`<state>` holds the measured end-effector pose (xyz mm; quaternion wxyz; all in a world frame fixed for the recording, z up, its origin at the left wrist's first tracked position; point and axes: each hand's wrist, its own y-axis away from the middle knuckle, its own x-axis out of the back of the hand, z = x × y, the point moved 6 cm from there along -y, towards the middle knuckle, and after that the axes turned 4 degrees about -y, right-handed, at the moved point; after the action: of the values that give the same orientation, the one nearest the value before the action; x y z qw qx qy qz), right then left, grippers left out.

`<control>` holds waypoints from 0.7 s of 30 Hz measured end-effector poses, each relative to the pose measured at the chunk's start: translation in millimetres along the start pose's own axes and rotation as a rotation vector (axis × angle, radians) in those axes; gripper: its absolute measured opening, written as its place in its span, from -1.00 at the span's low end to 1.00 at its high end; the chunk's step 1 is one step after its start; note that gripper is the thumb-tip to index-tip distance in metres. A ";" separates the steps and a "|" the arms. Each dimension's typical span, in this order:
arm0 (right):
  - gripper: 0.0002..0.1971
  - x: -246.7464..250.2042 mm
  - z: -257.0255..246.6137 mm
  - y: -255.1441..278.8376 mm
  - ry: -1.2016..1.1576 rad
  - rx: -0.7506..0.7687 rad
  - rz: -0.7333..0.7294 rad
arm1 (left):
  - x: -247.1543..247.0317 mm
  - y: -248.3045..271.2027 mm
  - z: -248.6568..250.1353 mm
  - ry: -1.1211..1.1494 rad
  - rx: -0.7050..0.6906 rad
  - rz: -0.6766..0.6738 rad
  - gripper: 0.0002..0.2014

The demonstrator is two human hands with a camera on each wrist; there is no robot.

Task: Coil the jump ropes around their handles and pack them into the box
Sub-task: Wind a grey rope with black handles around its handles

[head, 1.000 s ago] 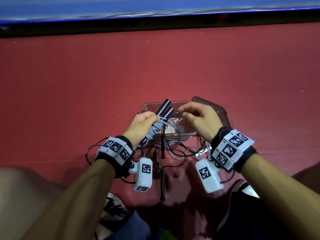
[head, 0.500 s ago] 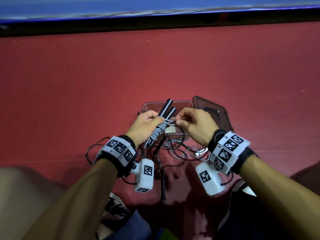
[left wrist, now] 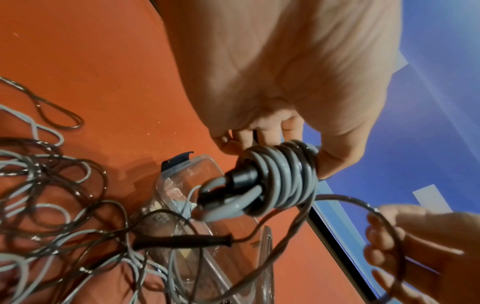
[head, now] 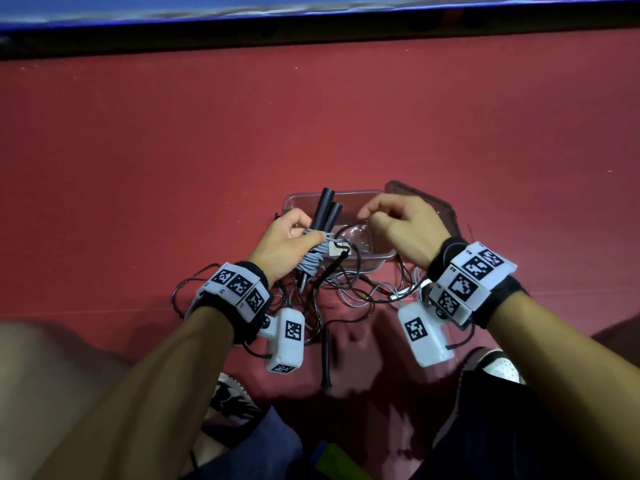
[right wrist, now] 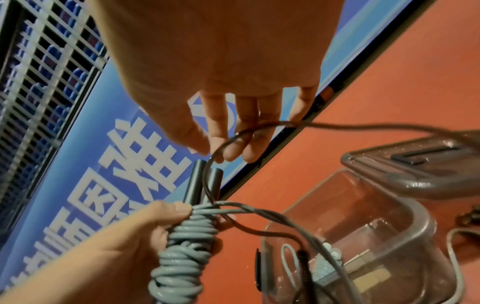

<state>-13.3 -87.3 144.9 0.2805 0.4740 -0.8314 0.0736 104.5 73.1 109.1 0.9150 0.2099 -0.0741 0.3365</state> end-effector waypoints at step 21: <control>-0.82 -12.6 -25.5 9.2 -0.392 0.172 -0.157 | 2.5 -9.9 -20.1 -0.187 0.066 0.039 -0.61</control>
<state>-5.9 -63.0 160.8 0.0769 0.5649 -0.8211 0.0286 112.7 76.5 88.4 0.8899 0.2691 -0.1520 0.3354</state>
